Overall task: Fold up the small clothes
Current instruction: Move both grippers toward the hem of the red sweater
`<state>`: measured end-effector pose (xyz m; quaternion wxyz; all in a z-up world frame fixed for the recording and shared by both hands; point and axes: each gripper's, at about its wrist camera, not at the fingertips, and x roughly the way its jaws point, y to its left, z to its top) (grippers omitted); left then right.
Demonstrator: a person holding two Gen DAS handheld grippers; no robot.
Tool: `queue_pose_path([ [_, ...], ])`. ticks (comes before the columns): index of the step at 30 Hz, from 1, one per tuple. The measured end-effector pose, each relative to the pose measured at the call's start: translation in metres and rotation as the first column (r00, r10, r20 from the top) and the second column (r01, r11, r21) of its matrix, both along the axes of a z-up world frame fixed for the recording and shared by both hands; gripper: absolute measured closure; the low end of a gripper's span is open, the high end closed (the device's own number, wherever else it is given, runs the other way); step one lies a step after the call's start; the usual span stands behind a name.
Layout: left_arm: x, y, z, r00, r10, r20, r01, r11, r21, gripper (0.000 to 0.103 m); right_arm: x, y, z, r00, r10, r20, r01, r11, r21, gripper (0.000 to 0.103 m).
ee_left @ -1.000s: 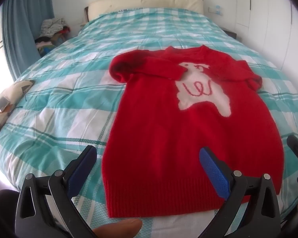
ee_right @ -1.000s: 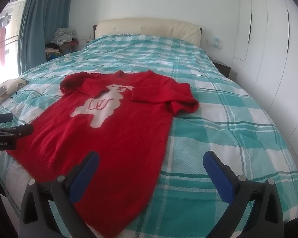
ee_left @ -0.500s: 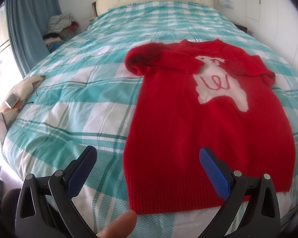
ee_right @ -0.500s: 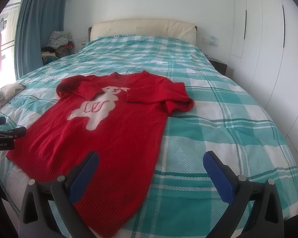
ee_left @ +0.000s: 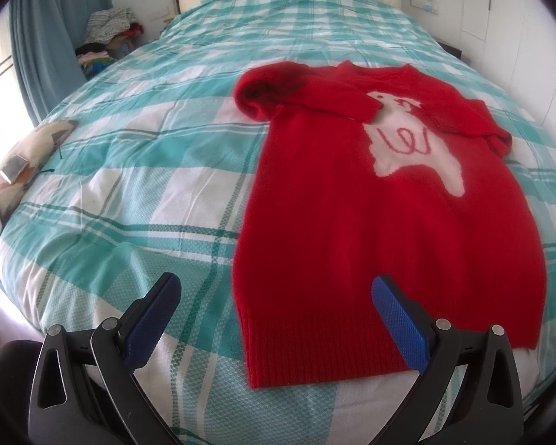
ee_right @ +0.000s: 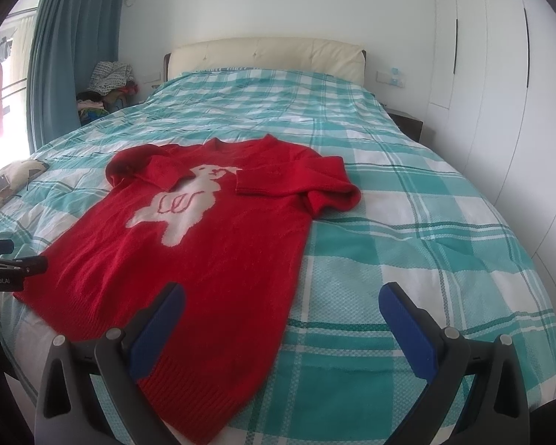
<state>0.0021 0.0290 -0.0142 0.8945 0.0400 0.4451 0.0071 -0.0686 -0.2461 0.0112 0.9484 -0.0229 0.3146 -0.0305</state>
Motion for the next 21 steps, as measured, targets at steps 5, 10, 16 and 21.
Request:
queue_pose_path([
  [5, -0.001, -0.003, 0.001, 1.0, -0.025, 0.001, 0.025, 1.0, 0.002, 0.0, 0.001, 0.002, -0.002, 1.0, 0.0, -0.011, 0.0, 1.0, -0.013, 0.0],
  [10, -0.003, 0.0, 0.0, 1.0, -0.016, -0.004, 0.016, 1.0, 0.004, 0.0, 0.001, 0.002, -0.002, 1.0, -0.003, -0.014, 0.003, 1.0, -0.015, 0.0],
  [16, -0.005, 0.008, -0.005, 1.0, 0.007, -0.017, -0.007, 1.0, 0.002, 0.0, -0.003, 0.0, 0.002, 1.0, -0.005, 0.003, 0.005, 1.0, -0.012, 0.0],
  [21, -0.009, 0.018, -0.011, 0.998, -0.003, -0.056, -0.001, 0.998, -0.07, 0.0, -0.011, -0.007, 0.006, 1.0, -0.016, 0.022, 0.016, 1.0, 0.005, 0.0],
])
